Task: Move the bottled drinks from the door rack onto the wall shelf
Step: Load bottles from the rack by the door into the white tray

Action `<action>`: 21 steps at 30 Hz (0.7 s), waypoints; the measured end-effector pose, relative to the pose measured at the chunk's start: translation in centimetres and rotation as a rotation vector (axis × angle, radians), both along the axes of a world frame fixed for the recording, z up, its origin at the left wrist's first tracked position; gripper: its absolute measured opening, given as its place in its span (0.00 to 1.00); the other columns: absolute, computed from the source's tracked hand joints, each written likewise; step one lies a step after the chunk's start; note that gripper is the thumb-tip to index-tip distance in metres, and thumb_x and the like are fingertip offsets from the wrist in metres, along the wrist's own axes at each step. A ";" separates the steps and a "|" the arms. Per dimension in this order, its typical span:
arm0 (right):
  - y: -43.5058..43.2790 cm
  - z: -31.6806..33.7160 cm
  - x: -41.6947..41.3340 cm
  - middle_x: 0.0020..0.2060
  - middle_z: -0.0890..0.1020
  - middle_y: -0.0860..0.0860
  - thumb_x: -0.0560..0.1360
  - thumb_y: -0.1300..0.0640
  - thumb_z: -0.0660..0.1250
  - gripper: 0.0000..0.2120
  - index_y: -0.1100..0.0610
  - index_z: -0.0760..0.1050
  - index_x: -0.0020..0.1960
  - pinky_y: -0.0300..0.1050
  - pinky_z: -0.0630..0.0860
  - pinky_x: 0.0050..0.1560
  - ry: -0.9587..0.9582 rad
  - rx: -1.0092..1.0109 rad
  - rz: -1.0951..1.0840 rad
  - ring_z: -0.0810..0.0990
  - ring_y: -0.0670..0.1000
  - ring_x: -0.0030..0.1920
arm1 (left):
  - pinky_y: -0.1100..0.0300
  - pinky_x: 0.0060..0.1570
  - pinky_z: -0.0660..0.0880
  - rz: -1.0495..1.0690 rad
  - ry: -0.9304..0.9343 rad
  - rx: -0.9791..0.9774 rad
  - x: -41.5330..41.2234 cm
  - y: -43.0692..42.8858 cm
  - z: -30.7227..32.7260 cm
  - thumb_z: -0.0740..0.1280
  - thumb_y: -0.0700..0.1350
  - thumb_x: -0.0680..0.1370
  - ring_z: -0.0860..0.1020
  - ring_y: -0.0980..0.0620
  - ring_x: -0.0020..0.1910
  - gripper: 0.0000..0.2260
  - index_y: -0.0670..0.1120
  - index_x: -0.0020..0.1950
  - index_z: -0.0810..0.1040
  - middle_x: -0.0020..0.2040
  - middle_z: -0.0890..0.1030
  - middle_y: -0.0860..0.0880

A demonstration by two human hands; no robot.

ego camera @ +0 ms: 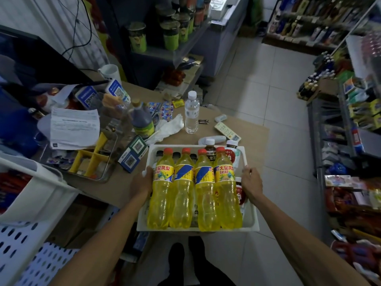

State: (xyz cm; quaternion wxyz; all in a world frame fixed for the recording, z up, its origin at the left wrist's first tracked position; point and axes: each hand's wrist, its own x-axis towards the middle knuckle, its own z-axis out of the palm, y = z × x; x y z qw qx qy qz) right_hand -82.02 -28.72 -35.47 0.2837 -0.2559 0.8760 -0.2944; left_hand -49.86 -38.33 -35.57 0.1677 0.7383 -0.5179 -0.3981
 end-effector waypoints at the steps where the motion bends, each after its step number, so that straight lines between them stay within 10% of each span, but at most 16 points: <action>1: 0.0 -0.2 -0.2 0.49 0.78 0.56 0.84 0.45 0.49 0.20 0.60 0.71 0.56 0.47 0.71 0.46 -0.009 0.006 -0.004 0.75 0.53 0.46 | 0.56 0.43 0.66 0.010 -0.013 0.016 -0.2 -0.1 0.2 0.52 0.56 0.83 0.74 0.46 0.44 0.20 0.44 0.48 0.76 0.46 0.76 0.45; 21: 0.9 -0.6 -1.0 0.31 0.80 0.55 0.81 0.41 0.57 0.26 0.60 0.75 0.36 0.40 0.73 0.32 -0.256 -0.121 -0.097 0.77 0.51 0.30 | 0.53 0.49 0.69 0.135 0.048 0.121 0.2 -0.2 0.2 0.52 0.72 0.75 0.77 0.40 0.54 0.35 0.43 0.58 0.79 0.58 0.79 0.38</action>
